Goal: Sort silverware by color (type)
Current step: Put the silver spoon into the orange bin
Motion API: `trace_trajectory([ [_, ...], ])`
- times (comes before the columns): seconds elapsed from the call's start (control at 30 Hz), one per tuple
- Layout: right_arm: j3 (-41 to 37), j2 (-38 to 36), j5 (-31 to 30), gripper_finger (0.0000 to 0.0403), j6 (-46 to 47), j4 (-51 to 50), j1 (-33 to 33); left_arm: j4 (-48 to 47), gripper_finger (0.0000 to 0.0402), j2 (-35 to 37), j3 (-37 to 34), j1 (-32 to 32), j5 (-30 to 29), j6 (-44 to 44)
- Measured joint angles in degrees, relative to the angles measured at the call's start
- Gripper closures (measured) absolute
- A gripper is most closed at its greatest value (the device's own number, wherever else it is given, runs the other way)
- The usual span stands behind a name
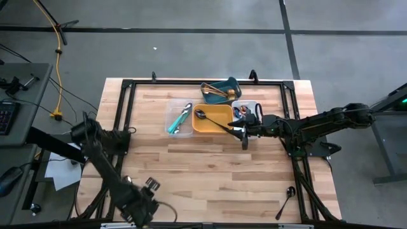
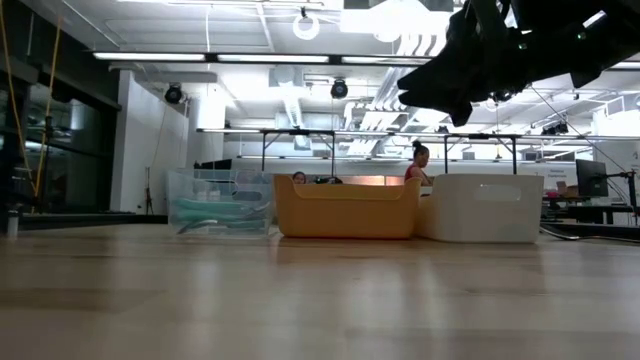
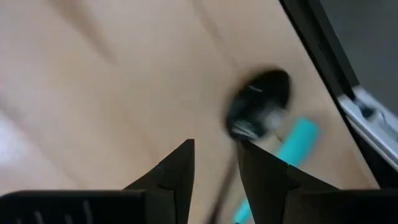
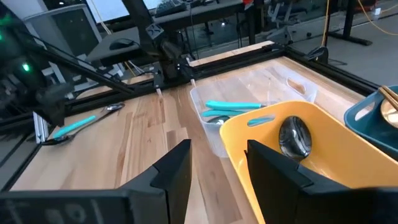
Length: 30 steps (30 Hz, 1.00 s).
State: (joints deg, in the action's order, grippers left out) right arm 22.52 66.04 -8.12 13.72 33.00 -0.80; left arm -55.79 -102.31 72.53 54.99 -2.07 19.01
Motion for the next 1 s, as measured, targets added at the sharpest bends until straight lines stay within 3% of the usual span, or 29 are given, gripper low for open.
trace_trajectory([
  [0.27, 0.00, 0.00, 0.00, 0.0253, -0.66, -0.23, 0.00, -0.48, 0.0287, -5.17, -1.22, 5.48, 3.29, -4.32],
  [0.53, 0.00, 0.00, 0.00, 0.0253, -0.68, -0.23, 0.00, 0.51, 0.0287, -5.22, -5.51, 3.32, 2.98, -4.21],
  [0.7, 0.00, 0.00, -0.02, 0.0253, -0.15, -0.60, 0.00, 2.38, 0.0287, -5.19, -7.32, 2.80, 7.22, -4.19],
  [1.0, 0.00, 0.00, -0.02, 0.0253, 0.39, -0.82, 0.00, 4.53, 0.0287, -4.81, -8.78, 2.61, 6.05, -5.61],
])
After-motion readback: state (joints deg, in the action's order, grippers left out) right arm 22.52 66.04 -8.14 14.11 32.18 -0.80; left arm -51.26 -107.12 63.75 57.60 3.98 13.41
